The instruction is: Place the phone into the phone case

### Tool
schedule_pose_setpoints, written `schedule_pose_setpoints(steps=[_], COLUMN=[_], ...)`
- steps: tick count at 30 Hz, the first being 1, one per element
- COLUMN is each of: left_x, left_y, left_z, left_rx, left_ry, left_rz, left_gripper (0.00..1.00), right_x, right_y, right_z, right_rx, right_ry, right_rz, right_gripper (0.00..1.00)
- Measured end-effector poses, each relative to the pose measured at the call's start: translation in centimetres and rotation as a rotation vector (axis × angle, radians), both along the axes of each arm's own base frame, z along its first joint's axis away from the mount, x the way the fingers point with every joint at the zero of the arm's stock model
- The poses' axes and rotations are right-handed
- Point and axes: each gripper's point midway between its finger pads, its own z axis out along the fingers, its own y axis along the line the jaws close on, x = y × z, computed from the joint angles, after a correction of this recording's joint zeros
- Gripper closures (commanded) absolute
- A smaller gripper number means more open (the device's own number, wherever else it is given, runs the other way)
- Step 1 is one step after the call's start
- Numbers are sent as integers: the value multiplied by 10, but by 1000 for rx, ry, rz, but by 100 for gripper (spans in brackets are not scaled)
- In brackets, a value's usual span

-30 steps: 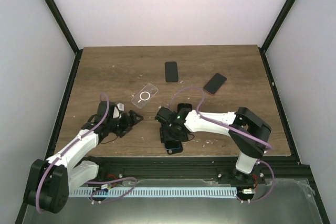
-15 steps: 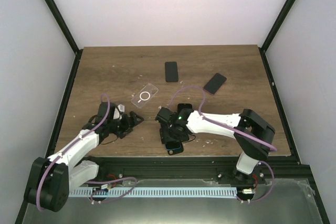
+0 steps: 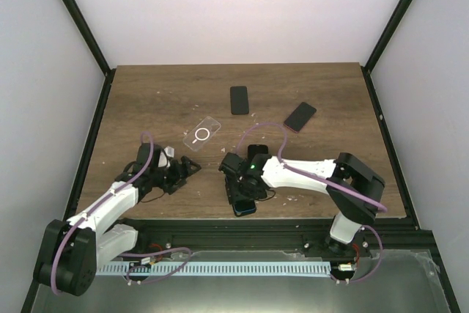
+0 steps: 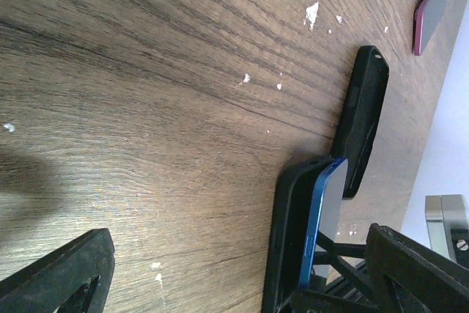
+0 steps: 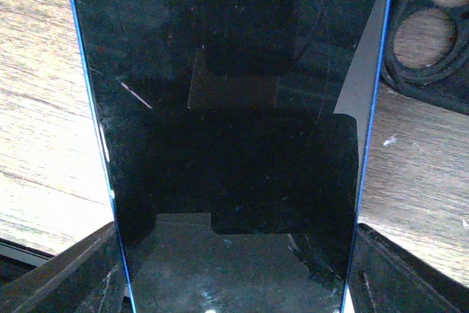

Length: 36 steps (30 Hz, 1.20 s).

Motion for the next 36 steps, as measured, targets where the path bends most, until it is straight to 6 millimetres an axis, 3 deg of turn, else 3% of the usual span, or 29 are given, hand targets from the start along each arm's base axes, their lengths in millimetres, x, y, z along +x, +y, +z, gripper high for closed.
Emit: schedule_pose_setpoints(steps=[7,16,20,23,29,36], left_x=[1,0,-2,-3,-6,-17], left_y=[-1,-2,-3,-5,-18,-43], left_z=[1,-3,-6,-7,-3,-9], left_rx=[-8,-10,-16,-25,-54,-78], left_ry=[-1,16,21,24,4,28], left_rz=[0,-5,-11,-17,-60,-145], left_gripper=[6,7,11,15,26,37], right_x=[-2,-2,-3,-2,3,11], right_y=[-2,-2,-1,-1,-9,-33], right_z=[-4,-7,-7,-4,4,-8], right_rx=[-9,-17,-15,-8,32,56], right_ry=[8,13,10,1,-32,-38], right_rz=[1,-1,4,4,-6,-52], right_gripper=[22,6,6,9,30,44])
